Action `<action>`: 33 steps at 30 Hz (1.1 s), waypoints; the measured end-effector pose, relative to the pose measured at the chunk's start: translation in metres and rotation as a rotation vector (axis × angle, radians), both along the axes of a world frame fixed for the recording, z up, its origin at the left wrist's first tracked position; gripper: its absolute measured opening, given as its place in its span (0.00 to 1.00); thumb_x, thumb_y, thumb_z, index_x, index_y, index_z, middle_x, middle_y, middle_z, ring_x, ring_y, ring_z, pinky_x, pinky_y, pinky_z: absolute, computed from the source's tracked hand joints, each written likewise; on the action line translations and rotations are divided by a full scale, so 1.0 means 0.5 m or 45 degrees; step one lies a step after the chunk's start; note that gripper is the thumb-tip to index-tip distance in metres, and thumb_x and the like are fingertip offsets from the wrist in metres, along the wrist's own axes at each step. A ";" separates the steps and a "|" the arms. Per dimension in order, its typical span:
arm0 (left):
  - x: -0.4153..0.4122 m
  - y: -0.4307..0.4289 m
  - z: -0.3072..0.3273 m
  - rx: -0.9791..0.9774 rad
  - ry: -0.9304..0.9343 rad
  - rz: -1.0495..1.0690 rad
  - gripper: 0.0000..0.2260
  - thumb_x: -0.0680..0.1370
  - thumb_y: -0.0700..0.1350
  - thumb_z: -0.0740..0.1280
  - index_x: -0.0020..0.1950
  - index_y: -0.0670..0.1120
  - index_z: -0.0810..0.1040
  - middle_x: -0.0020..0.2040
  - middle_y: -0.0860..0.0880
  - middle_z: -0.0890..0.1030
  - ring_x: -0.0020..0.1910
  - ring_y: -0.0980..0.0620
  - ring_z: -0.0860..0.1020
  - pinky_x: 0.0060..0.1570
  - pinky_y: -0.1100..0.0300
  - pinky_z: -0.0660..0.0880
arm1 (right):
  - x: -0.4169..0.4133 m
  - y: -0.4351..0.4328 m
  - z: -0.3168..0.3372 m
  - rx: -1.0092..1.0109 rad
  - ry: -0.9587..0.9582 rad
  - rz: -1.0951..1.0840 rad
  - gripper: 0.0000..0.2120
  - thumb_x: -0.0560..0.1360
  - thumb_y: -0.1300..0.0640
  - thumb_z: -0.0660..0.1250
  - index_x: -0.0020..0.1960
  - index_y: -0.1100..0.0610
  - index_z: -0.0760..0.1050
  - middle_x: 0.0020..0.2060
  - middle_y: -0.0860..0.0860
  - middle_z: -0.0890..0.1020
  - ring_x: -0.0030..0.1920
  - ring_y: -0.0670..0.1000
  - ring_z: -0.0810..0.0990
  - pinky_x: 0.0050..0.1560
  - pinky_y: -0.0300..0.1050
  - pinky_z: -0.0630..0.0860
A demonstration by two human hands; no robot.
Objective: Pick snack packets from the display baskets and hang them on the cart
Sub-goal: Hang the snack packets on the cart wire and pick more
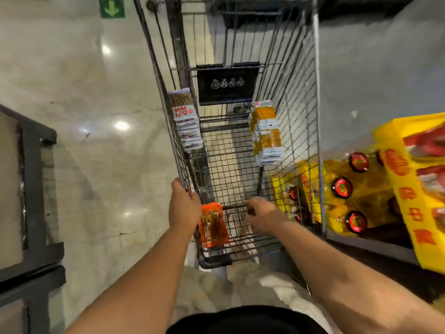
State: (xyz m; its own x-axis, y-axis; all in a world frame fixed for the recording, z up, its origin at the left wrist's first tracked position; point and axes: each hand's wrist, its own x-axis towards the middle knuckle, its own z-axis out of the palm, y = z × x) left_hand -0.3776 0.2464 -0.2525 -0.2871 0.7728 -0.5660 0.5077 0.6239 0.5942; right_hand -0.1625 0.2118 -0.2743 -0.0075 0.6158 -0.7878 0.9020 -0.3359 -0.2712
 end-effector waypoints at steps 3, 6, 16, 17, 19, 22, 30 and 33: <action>-0.011 -0.006 0.072 0.009 0.042 -0.102 0.36 0.76 0.43 0.74 0.79 0.43 0.59 0.74 0.40 0.69 0.72 0.38 0.70 0.68 0.45 0.72 | 0.029 -0.039 0.114 0.221 -0.038 -0.057 0.22 0.80 0.53 0.66 0.73 0.48 0.71 0.72 0.50 0.72 0.69 0.54 0.72 0.68 0.46 0.70; -0.010 -0.012 0.161 0.260 0.137 -0.405 0.33 0.74 0.44 0.74 0.76 0.44 0.65 0.72 0.41 0.71 0.71 0.40 0.69 0.69 0.44 0.70 | 0.048 -0.102 0.227 0.488 -0.043 -0.202 0.23 0.79 0.52 0.67 0.73 0.51 0.72 0.71 0.52 0.74 0.72 0.55 0.71 0.72 0.50 0.68; 0.196 -0.162 0.442 0.712 -0.083 -1.418 0.28 0.81 0.50 0.67 0.78 0.45 0.64 0.76 0.45 0.66 0.76 0.45 0.59 0.76 0.47 0.57 | 0.085 -0.470 0.546 1.029 -0.314 -0.828 0.25 0.78 0.51 0.70 0.74 0.48 0.71 0.73 0.47 0.70 0.75 0.49 0.64 0.73 0.39 0.56; 0.220 -0.186 0.460 0.777 -0.119 -1.497 0.27 0.80 0.50 0.68 0.77 0.45 0.65 0.75 0.45 0.68 0.75 0.45 0.60 0.76 0.46 0.58 | 0.094 -0.510 0.572 1.034 -0.372 -0.885 0.25 0.78 0.51 0.70 0.74 0.48 0.71 0.74 0.46 0.70 0.75 0.49 0.64 0.74 0.42 0.57; 0.275 -0.241 0.493 0.938 -0.160 -1.666 0.25 0.80 0.50 0.68 0.74 0.43 0.69 0.71 0.44 0.72 0.73 0.41 0.64 0.74 0.45 0.60 | 0.115 -0.599 0.624 1.060 -0.488 -0.990 0.25 0.78 0.53 0.71 0.74 0.50 0.72 0.73 0.48 0.72 0.74 0.51 0.66 0.75 0.47 0.60; 0.350 -0.323 0.531 1.136 -0.247 -1.816 0.24 0.76 0.53 0.65 0.68 0.42 0.75 0.65 0.43 0.78 0.68 0.37 0.71 0.72 0.42 0.64 | 0.141 -0.727 0.676 1.133 -0.637 -1.166 0.23 0.77 0.54 0.72 0.71 0.50 0.74 0.69 0.50 0.76 0.71 0.53 0.70 0.73 0.50 0.64; 0.540 -0.593 0.573 1.312 -0.477 -2.188 0.24 0.78 0.58 0.61 0.69 0.45 0.75 0.65 0.45 0.79 0.73 0.39 0.68 0.73 0.45 0.66 | 0.195 -1.057 0.693 1.010 -0.820 -1.624 0.20 0.79 0.51 0.69 0.71 0.48 0.73 0.69 0.46 0.74 0.70 0.49 0.67 0.68 0.42 0.62; 0.616 -0.729 0.564 1.303 -0.504 -2.308 0.27 0.78 0.60 0.57 0.69 0.44 0.75 0.65 0.46 0.79 0.74 0.40 0.67 0.74 0.46 0.65 | 0.233 -1.192 0.694 0.924 -0.802 -1.756 0.20 0.81 0.50 0.67 0.72 0.47 0.72 0.70 0.46 0.73 0.71 0.49 0.67 0.68 0.43 0.63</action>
State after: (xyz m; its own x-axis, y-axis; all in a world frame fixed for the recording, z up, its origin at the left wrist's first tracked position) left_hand -0.0695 -0.1181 0.0297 0.9519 -0.0166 0.3059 -0.1825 -0.8327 0.5228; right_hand -0.0461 -0.3840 0.0729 0.9941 0.1052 -0.0275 0.0817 -0.8893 -0.4499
